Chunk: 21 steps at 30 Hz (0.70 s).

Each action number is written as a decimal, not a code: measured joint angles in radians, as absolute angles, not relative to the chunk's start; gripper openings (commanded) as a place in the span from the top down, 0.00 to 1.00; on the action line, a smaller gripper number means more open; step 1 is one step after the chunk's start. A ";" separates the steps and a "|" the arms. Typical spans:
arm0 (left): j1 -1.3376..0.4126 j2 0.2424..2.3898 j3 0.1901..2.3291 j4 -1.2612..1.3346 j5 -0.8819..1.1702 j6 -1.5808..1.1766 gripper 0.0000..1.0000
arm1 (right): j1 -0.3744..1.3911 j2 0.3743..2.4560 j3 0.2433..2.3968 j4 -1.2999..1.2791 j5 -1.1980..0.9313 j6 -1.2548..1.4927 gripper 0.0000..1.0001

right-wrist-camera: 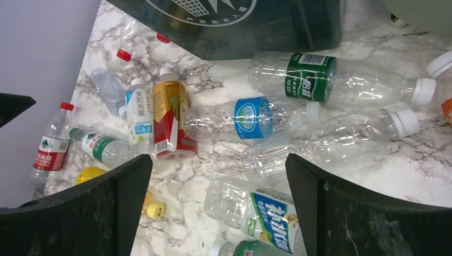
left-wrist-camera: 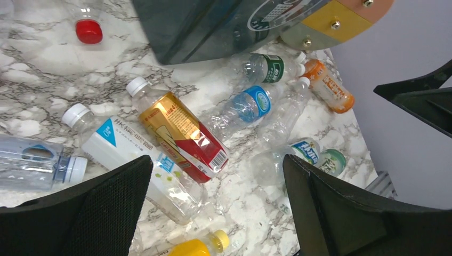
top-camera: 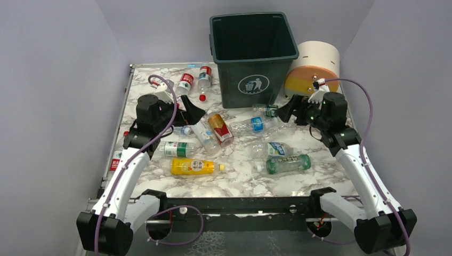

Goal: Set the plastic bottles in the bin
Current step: Pick up the plastic bottle at the center of the board.

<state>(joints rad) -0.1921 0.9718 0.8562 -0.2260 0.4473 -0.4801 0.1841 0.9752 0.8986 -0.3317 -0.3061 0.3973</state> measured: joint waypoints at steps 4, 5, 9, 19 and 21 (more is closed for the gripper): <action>-0.192 0.968 0.856 -0.235 0.416 -0.464 0.01 | 0.184 0.984 0.899 -0.331 -0.309 0.397 0.01; -0.192 0.969 0.856 -0.239 0.412 -0.461 0.01 | 0.184 0.990 0.900 -0.332 -0.309 0.397 0.01; -0.192 0.973 0.856 -0.253 0.406 -0.447 0.01 | 0.184 1.017 0.918 -0.339 -0.309 0.395 0.01; -0.192 0.976 0.862 -0.270 0.392 -0.432 0.01 | 0.184 1.033 0.928 -0.355 -0.304 0.387 0.01; -0.194 0.981 0.868 -0.279 0.388 -0.431 0.01 | 0.184 1.049 0.931 -0.361 -0.305 0.379 0.01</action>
